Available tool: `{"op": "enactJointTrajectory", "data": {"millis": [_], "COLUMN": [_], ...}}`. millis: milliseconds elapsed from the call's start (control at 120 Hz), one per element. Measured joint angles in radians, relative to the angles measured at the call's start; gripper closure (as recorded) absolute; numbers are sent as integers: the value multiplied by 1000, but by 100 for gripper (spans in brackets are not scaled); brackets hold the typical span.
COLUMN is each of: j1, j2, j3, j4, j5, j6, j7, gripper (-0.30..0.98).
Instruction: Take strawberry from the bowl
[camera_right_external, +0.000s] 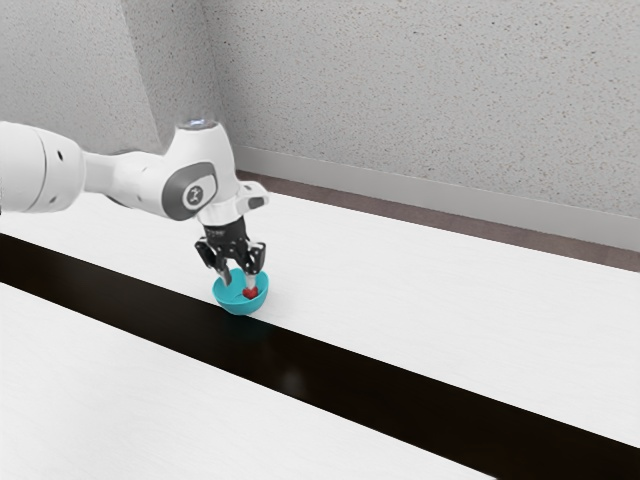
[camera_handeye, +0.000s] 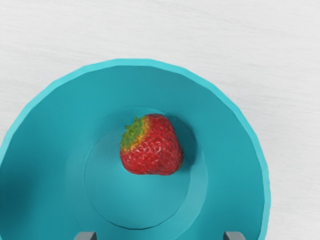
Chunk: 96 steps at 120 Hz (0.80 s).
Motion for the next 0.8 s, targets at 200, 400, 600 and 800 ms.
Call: {"op": "enactJointTrajectory", "data": {"millis": [200, 400, 600, 800], "j1": [0, -2, -3, -2], "j2": [47, 88, 124, 140], "j3": [3, 4, 4, 4], "j4": [32, 66, 87, 89], "j5": [17, 35, 44, 53], "j6": [23, 31, 39, 64], "j7": [-5, -9, -12, -14], "gripper": [40, 41, 41, 44]}}
